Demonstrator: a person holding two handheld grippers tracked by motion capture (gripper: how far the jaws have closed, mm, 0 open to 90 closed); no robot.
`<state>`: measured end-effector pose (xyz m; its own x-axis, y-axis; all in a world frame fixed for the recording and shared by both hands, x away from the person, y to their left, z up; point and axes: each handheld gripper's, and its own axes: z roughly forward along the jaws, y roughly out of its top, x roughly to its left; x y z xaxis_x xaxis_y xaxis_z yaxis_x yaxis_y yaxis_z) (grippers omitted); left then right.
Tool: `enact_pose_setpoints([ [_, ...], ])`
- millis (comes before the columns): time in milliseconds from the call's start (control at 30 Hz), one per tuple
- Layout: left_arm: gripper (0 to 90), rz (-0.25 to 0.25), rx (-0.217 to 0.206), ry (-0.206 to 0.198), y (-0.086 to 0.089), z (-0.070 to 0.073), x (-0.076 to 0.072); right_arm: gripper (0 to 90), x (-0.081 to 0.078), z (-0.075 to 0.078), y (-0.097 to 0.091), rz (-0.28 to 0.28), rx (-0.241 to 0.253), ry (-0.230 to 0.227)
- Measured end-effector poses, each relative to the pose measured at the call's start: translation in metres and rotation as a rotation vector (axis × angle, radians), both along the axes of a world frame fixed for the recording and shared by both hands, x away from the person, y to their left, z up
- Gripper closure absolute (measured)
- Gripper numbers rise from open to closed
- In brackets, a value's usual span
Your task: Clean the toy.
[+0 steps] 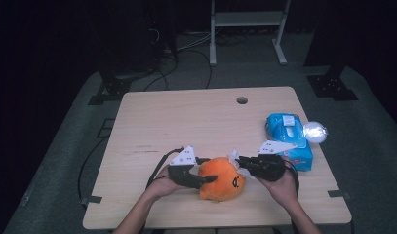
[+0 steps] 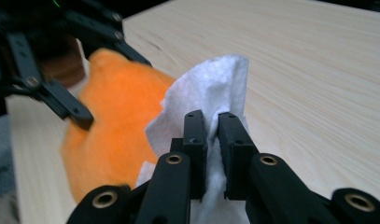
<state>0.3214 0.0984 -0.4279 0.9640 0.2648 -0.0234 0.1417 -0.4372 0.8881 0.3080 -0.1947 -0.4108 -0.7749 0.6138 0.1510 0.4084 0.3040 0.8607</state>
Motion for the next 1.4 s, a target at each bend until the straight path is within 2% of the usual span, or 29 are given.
enact_pose_setpoints([
  [100,36.7,-0.007,0.006,-0.013,-0.002,0.000,-0.003,81.4,-0.009,0.008,0.010,0.041,0.007,-0.038],
  [200,36.3,-0.009,0.029,-0.029,-0.001,0.000,-0.004,81.3,-0.015,0.011,0.021,0.069,-0.047,-0.081],
  [267,36.2,-0.008,0.032,-0.029,0.000,-0.001,-0.005,81.4,-0.013,0.008,0.018,0.066,-0.046,-0.067],
  [333,36.1,-0.009,0.037,-0.030,0.001,-0.001,-0.005,81.4,-0.009,0.002,0.011,0.040,-0.075,-0.050],
  [400,35.6,-0.009,0.040,-0.031,0.002,-0.002,-0.005,81.5,-0.006,-0.004,0.000,0.012,-0.065,-0.012],
  [433,35.1,-0.008,0.041,-0.032,0.002,-0.002,-0.005,81.5,-0.006,-0.004,-0.003,0.004,-0.067,-0.009],
  [533,34.1,-0.003,0.039,-0.033,0.000,-0.003,-0.005,81.5,-0.009,0.001,-0.004,0.017,-0.026,-0.016],
  [567,34.0,-0.002,0.039,-0.033,0.000,-0.003,-0.004,81.4,-0.012,0.005,0.001,0.037,-0.017,-0.027],
  [667,33.8,-0.002,0.046,-0.027,0.002,-0.003,-0.003,81.4,-0.015,0.004,0.008,0.069,-0.041,-0.034],
  [733,33.6,0.002,0.041,-0.018,0.004,-0.004,-0.002,81.4,-0.014,0.001,0.007,0.074,-0.046,-0.021],
  [833,33.2,0.009,0.039,-0.005,0.007,-0.006,0.000,81.3,-0.011,-0.004,-0.001,0.046,-0.100,0.000],
  [933,32.9,0.015,0.037,0.001,0.008,-0.007,0.001,81.4,-0.011,-0.005,-0.008,0.036,-0.081,0.015],
  [1033,31.9,0.027,0.033,0.004,0.007,-0.008,0.002,81.4,-0.015,0.003,-0.001,0.072,-0.034,-0.008],
  [1167,31.5,0.027,0.030,0.014,0.008,-0.009,0.003,81.4,-0.017,0.001,0.009,0.099,-0.064,-0.017],
  [1233,31.8,0.030,0.030,0.014,0.006,-0.008,0.002,81.5,-0.014,-0.001,0.005,0.090,-0.068,-0.003],
  [1267,31.9,0.029,0.034,0.012,0.005,-0.007,0.002,81.4,-0.012,-0.003,0.003,0.071,-0.091,-0.007],
  [1300,32.0,0.031,0.035,0.010,0.004,-0.007,0.002,81.5,-0.010,-0.004,-0.001,0.051,-0.094,0.000],
  [1400,32.0,0.020,0.046,-0.015,0.000,-0.005,-0.001,81.7,-0.011,0.000,0.000,0.051,-0.053,-0.011],
])
